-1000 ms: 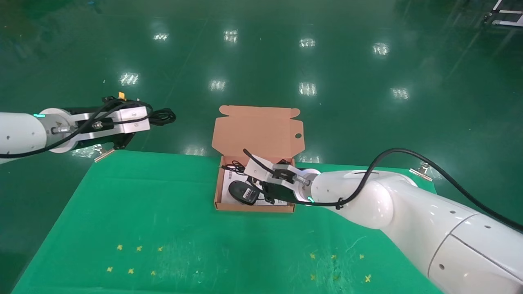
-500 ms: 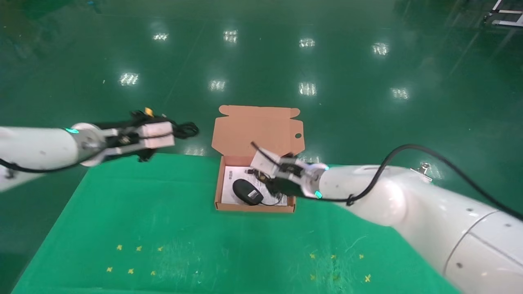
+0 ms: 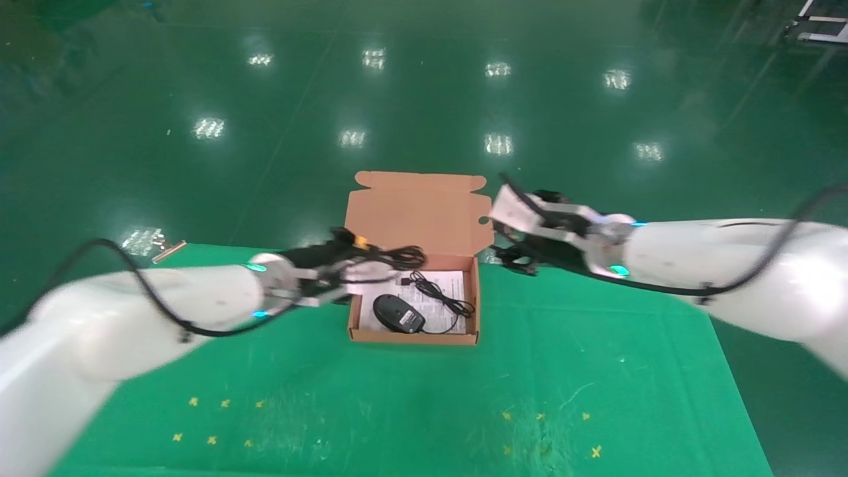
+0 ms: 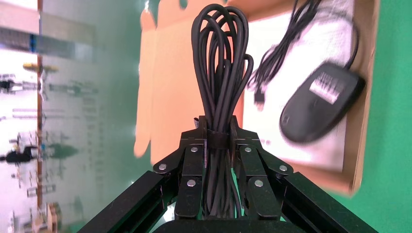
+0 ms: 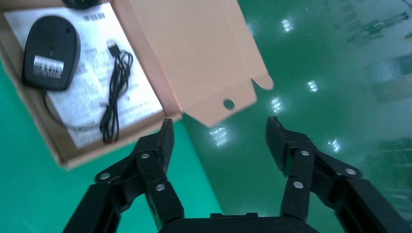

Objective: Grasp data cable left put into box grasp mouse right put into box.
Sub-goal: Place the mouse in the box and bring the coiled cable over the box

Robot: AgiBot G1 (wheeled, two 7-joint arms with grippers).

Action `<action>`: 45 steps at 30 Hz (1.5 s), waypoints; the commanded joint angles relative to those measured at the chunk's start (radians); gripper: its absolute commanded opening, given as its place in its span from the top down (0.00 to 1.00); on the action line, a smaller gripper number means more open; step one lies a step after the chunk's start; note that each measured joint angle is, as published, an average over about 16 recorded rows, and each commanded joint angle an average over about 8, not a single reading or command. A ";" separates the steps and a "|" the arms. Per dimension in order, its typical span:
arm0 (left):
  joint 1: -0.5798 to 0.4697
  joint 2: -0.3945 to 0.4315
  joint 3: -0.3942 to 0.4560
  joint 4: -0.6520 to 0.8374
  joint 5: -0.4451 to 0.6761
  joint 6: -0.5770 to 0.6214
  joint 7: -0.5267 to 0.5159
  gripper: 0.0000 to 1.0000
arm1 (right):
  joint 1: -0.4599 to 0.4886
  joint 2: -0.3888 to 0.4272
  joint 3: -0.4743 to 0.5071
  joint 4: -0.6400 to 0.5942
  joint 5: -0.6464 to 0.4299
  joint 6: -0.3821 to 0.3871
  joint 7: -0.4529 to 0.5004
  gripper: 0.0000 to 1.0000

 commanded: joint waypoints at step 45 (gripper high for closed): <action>-0.107 0.121 0.172 0.199 -0.286 -0.213 0.182 0.00 | 0.184 0.254 0.021 0.368 -0.339 -0.250 0.284 0.00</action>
